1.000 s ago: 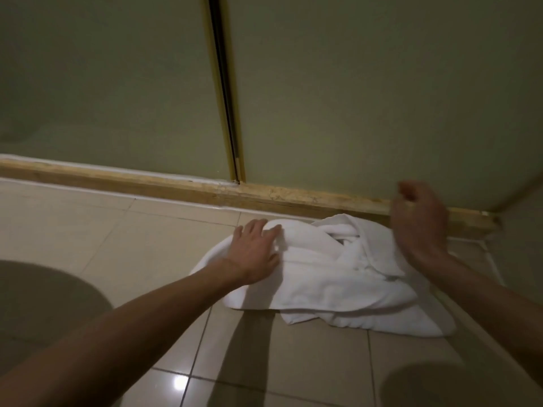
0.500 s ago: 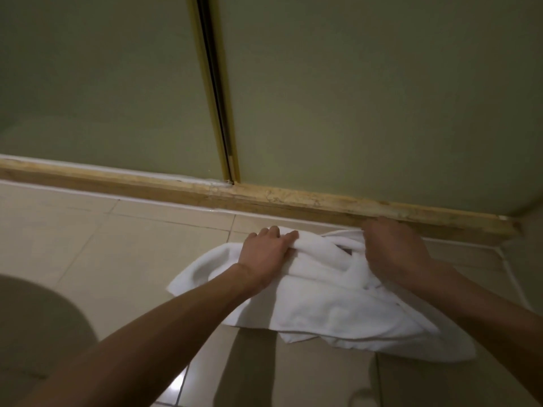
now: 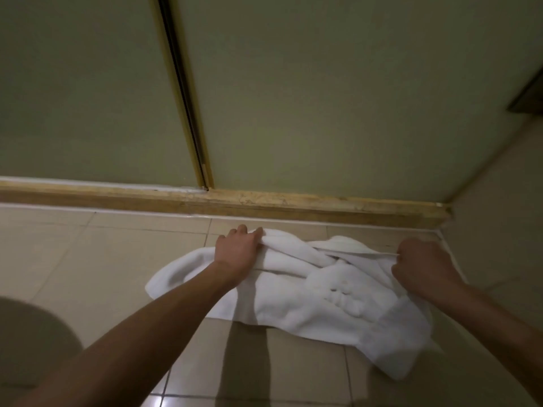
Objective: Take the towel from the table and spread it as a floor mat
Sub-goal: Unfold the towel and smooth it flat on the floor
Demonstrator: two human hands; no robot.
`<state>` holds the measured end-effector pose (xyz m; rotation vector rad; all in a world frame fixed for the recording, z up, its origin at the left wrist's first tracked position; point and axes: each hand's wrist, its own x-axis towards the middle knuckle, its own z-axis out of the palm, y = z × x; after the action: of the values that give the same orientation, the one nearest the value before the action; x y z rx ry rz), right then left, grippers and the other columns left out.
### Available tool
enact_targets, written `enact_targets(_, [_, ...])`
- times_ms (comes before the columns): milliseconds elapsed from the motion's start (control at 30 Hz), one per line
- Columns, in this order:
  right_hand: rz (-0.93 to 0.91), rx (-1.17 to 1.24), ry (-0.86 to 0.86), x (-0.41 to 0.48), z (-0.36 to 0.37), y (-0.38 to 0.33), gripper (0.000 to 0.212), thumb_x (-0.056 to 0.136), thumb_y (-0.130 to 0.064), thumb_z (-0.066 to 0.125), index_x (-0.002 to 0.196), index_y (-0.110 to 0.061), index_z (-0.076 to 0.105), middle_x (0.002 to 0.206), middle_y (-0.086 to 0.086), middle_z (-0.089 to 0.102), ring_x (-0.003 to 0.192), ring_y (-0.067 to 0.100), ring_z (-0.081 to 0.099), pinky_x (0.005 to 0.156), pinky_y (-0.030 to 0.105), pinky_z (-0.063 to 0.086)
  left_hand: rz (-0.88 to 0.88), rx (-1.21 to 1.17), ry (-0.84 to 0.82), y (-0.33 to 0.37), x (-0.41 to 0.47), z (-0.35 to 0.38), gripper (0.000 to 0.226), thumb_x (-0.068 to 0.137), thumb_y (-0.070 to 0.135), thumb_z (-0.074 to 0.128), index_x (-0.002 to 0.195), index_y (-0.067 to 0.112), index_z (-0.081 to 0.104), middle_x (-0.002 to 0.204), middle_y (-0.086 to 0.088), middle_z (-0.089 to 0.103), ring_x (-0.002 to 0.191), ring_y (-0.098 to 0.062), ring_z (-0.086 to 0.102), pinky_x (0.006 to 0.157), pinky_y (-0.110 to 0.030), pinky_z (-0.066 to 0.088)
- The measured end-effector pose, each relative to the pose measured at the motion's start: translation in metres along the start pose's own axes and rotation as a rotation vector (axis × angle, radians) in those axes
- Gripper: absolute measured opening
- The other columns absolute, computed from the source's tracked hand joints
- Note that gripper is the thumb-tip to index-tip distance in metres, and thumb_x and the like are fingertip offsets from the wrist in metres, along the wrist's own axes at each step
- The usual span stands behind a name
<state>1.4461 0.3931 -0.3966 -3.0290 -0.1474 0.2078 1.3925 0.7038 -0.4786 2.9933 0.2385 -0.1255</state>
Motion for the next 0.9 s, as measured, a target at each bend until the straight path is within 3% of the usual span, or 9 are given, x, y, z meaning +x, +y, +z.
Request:
enact_targets(200, [0.093, -0.108, -0.123, -0.038, 0.001, 0.033, 0.021, 0.082, -0.015, 0.052, 0.068, -0.016, 0.036, 0.100, 0.015, 0.061, 0.089, 0.033, 0.059, 0.063, 0.027, 0.035, -0.057, 0.058, -0.089, 0.010, -0.007, -0.006, 0.038, 0.097, 0.031, 0.039, 0.133, 0.021, 0.046, 0.115, -0.010, 0.051, 0.104, -0.029, 0.052, 0.090, -0.043, 0.042])
enact_targets(267, [0.026, -0.124, -0.100, -0.045, 0.009, 0.024, 0.006, 0.083, -0.017, 0.048, 0.079, -0.015, 0.044, 0.102, 0.011, 0.059, 0.091, 0.030, 0.059, 0.065, 0.027, 0.036, -0.020, 0.077, -0.098, 0.022, -0.008, -0.003, 0.043, 0.095, 0.031, 0.043, 0.137, 0.020, 0.041, 0.124, -0.012, 0.050, 0.113, -0.030, 0.048, 0.099, -0.046, 0.036])
enact_targets(333, [-0.045, -0.157, -0.035, -0.043, 0.016, 0.009, 0.021, 0.084, -0.024, 0.047, 0.104, -0.016, 0.048, 0.109, 0.009, 0.054, 0.096, 0.028, 0.056, 0.070, 0.031, 0.037, 0.093, 0.030, -0.072, 0.037, -0.008, -0.002, 0.057, 0.092, 0.033, 0.048, 0.144, 0.019, 0.029, 0.136, -0.013, 0.045, 0.124, -0.031, 0.041, 0.107, -0.049, 0.029])
enact_targets(433, [-0.245, -0.207, 0.085, -0.029, 0.027, -0.018, 0.041, 0.084, -0.031, 0.049, 0.123, -0.019, 0.045, 0.118, 0.009, 0.050, 0.101, 0.028, 0.051, 0.078, 0.036, 0.039, 0.302, -0.006, -0.052, 0.063, -0.010, -0.001, 0.077, 0.085, 0.043, 0.059, 0.148, 0.017, 0.022, 0.148, -0.014, 0.034, 0.135, -0.031, 0.030, 0.113, -0.051, 0.018])
enact_targets(533, [-0.404, -0.229, 0.109, -0.013, 0.036, -0.046, 0.043, 0.089, -0.027, 0.048, 0.132, -0.021, 0.042, 0.125, 0.007, 0.052, 0.109, 0.027, 0.050, 0.086, 0.036, 0.039, 0.376, 0.060, 0.011, 0.083, -0.009, 0.003, 0.066, 0.090, 0.033, 0.054, 0.146, 0.015, 0.026, 0.149, -0.015, 0.032, 0.137, -0.031, 0.026, 0.114, -0.052, 0.014])
enact_targets(600, [-0.431, -0.281, 0.087, -0.004, 0.040, -0.059, 0.037, 0.092, -0.022, 0.046, 0.129, -0.020, 0.044, 0.123, 0.006, 0.054, 0.110, 0.027, 0.050, 0.086, 0.036, 0.038, 0.382, 0.086, 0.036, 0.088, -0.005, 0.007, 0.059, 0.089, 0.028, 0.054, 0.142, 0.011, 0.033, 0.139, -0.015, 0.042, 0.129, -0.032, 0.035, 0.111, -0.051, 0.019])
enact_targets(733, [-0.489, -0.425, 0.105, 0.007, 0.041, -0.061, 0.024, 0.088, -0.009, 0.046, 0.111, -0.014, 0.052, 0.112, 0.007, 0.058, 0.104, 0.027, 0.051, 0.083, 0.036, 0.037, 0.365, 0.233, 0.016, 0.085, 0.005, 0.007, 0.065, 0.074, 0.035, 0.073, 0.128, 0.008, 0.048, 0.124, -0.014, 0.050, 0.115, -0.031, 0.041, 0.104, -0.049, 0.026])
enact_targets(900, [-0.403, -0.399, 0.082, 0.004, 0.036, -0.043, 0.018, 0.084, -0.005, 0.049, 0.099, -0.014, 0.055, 0.101, 0.006, 0.062, 0.092, 0.024, 0.058, 0.072, 0.031, 0.035, 0.331, 0.271, 0.014, 0.082, 0.009, 0.009, 0.063, 0.074, 0.034, 0.073, 0.126, 0.007, 0.048, 0.122, -0.015, 0.052, 0.113, -0.032, 0.043, 0.100, -0.046, 0.029])
